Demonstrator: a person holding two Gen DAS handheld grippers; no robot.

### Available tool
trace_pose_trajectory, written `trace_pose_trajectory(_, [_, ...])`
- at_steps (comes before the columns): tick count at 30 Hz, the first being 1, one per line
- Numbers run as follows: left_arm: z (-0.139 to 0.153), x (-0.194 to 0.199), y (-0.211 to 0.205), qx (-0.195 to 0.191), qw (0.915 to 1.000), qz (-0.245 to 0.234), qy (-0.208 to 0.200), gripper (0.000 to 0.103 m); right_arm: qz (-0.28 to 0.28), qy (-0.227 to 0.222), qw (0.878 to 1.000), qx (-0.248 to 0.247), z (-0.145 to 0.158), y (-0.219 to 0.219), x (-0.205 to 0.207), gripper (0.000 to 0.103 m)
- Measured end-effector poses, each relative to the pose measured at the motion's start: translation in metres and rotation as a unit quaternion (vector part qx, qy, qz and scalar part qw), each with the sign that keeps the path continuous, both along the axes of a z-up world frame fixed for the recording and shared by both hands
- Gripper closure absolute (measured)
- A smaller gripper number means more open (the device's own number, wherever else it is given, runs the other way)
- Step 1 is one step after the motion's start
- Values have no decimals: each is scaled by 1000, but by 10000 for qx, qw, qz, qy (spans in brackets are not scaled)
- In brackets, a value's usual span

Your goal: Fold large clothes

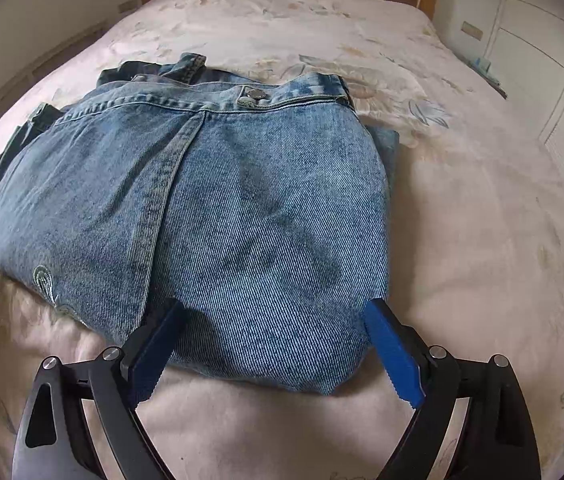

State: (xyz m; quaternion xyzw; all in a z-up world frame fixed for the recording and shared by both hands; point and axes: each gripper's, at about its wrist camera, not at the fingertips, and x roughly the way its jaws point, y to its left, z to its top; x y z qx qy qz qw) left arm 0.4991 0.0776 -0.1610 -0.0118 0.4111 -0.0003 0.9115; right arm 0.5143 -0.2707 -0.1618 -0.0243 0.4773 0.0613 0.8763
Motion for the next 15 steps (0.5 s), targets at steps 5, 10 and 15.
trace_pose_trajectory(5, [1, -3, -1, 10, 10000, 3, 79, 1, -284, 316, 9974, 577, -12, -20, -1, 5])
trace_pose_trajectory(10, [8, -15, 5, -84, 9998, 53, 168, 1, -234, 227, 9988, 352, -3, -18, -13, 5])
trace_pose_trajectory(15, [15, -39, 12, -233, 9993, 220, 206, 2, -353, 201, 9990, 168, 0, -32, -32, 5])
